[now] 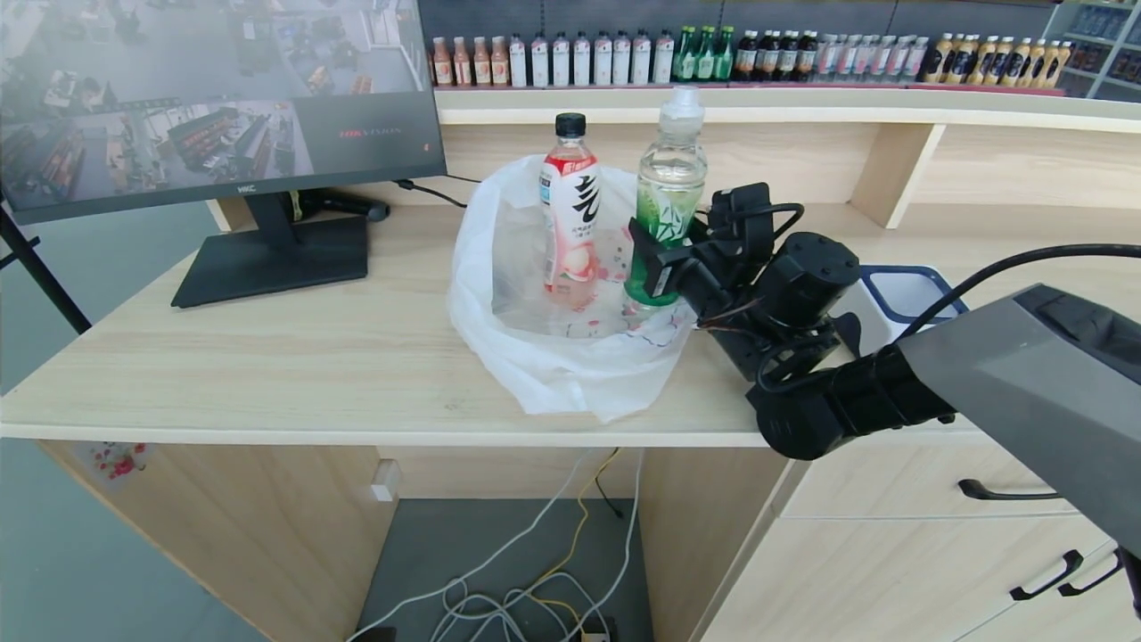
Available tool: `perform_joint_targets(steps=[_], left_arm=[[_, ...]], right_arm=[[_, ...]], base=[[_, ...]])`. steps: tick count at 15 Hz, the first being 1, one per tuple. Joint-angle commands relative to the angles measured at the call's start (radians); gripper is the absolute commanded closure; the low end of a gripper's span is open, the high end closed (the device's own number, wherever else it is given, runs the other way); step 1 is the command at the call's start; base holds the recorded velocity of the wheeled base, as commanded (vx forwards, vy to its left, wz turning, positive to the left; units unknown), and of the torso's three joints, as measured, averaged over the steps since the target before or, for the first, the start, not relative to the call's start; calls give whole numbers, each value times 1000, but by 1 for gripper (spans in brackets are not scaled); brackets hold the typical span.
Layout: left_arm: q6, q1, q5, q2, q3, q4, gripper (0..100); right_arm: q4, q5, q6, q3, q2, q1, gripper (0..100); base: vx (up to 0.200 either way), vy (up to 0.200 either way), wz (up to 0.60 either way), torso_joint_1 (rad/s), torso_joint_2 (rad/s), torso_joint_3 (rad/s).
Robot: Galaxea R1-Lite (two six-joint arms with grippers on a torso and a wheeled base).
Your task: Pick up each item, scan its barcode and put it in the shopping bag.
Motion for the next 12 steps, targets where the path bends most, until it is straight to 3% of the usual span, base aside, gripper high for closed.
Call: perform_joint_targets(steps=[1, 4, 5, 12], left_arm=[[1, 0, 0, 0, 0, 0, 0], [1, 0, 0, 0, 0, 0, 0], [1, 0, 0, 0, 0, 0, 0], [1, 0, 0, 0, 0, 0, 0]], right_arm=[[-6, 4, 4, 30, -7, -1, 100], [-1, 4, 6, 27, -15, -1, 100], [-3, 1, 7, 28, -15, 1, 0], [-20, 1, 9, 39, -53, 4, 0]], base=[[0, 0, 0, 0, 0, 0], [0, 0, 0, 0, 0, 0], [0, 0, 0, 0, 0, 0], [0, 0, 0, 0, 0, 0]])
